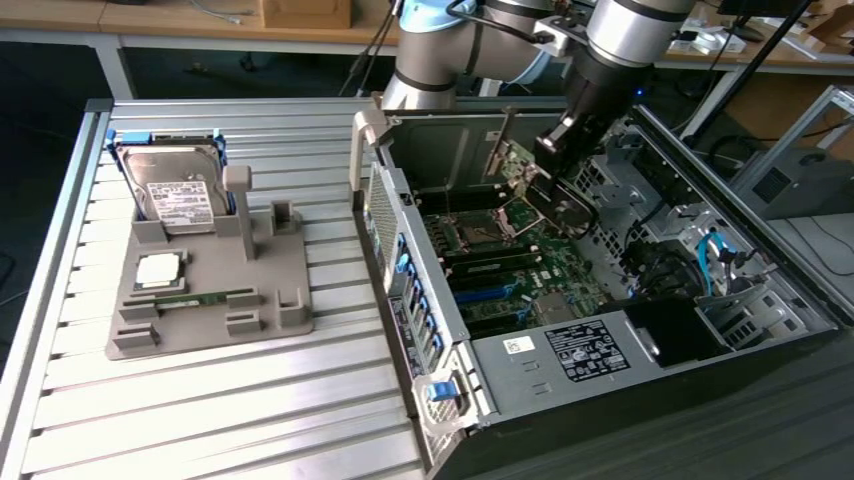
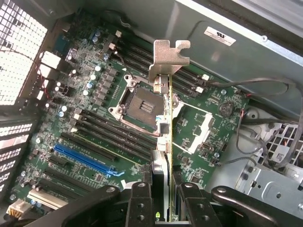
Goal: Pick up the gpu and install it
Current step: 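Insert the gpu into the slot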
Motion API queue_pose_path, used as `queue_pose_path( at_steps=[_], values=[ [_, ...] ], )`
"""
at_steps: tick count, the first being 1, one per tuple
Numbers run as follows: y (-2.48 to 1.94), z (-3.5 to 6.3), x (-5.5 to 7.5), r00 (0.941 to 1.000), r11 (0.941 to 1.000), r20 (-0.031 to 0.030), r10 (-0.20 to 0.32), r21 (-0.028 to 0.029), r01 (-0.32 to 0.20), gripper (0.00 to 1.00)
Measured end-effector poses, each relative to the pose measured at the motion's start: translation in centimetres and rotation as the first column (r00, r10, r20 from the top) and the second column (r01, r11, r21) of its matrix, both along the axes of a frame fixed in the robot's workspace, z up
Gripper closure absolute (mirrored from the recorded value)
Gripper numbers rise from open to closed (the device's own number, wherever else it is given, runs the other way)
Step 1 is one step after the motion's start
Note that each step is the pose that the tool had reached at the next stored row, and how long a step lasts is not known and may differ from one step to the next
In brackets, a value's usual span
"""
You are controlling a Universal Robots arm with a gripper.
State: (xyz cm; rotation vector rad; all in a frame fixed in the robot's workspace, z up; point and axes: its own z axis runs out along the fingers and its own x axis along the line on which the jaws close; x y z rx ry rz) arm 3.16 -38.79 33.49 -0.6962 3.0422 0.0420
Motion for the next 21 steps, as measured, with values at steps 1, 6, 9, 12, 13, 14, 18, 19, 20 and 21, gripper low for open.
queue_pose_path(
  at_steps=[1, 6, 9, 12, 13, 14, 18, 19, 20, 21],
  values=[
    [0.0, -0.01, 0.0, 0.9999, 0.9999, 0.0, 0.01, 0.0, -0.01, 0.73],
    [0.0, -0.04, 0.0, 0.9985, 0.9985, 0.0, 0.055, 0.0, -0.055, 0.73],
    [0.0, -0.05, 0.0, 0.9977, 0.9977, 0.0, 0.067, 0.0, -0.067, 0.73],
    [0.0, -0.06, 0.0, 0.997, 0.997, 0.0, 0.078, 0.0, -0.078, 0.73],
    [0.0, -0.06, 0.0, 0.9966, 0.9966, 0.0, 0.083, 0.0, -0.083, 0.73],
    [0.0, -0.06, 0.0, 0.9962, 0.9962, 0.0, 0.087, 0.0, -0.087, 0.73],
    [0.0, -0.07, 0.0, 0.9952, 0.9952, 0.0, 0.098, -0.0001, -0.098, 0.73],
    [0.0, -0.07, 0.0, 0.9949, 0.9949, 0.0, 0.1, 0.0, -0.1, 0.73],
    [0.0, -0.07, 0.0, 0.9946, 0.9946, 0.0, 0.104, 0.0, -0.104, 0.73],
    [0.0, -0.08, 0.0, 0.9943, 0.9943, 0.0, 0.106, 0.0, -0.106, 0.73]
  ],
)
